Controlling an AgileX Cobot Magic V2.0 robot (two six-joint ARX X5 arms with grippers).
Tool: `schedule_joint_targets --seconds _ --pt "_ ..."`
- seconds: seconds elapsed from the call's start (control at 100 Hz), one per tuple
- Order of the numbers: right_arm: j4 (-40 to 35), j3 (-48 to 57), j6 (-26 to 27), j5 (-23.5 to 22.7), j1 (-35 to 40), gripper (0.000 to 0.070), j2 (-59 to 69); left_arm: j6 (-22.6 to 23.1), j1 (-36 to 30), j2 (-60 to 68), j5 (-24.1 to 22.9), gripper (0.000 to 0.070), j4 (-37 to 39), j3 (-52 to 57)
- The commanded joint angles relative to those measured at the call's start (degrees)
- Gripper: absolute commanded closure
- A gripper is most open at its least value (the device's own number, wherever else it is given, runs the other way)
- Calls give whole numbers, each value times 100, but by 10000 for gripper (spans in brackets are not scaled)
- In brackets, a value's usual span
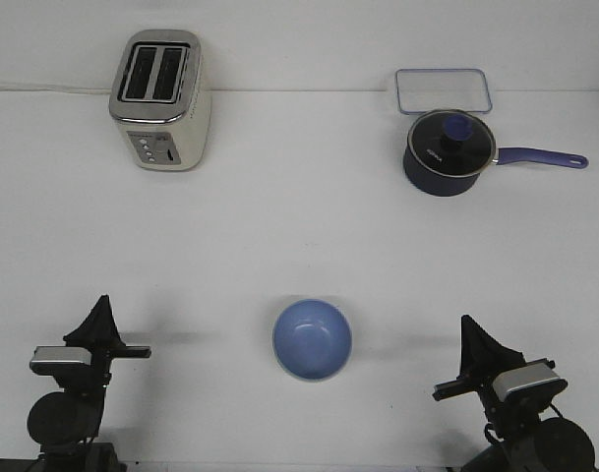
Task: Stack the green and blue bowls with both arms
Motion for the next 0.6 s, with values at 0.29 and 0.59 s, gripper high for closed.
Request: schedule_joint_targets --seconds 0.29,0.59 --pt "68 26 33 4 42 700 -33 -2 2 -26 31 685 94 -107" --pt "68 26 33 4 42 700 -33 -2 2 -26 31 685 92 -107"
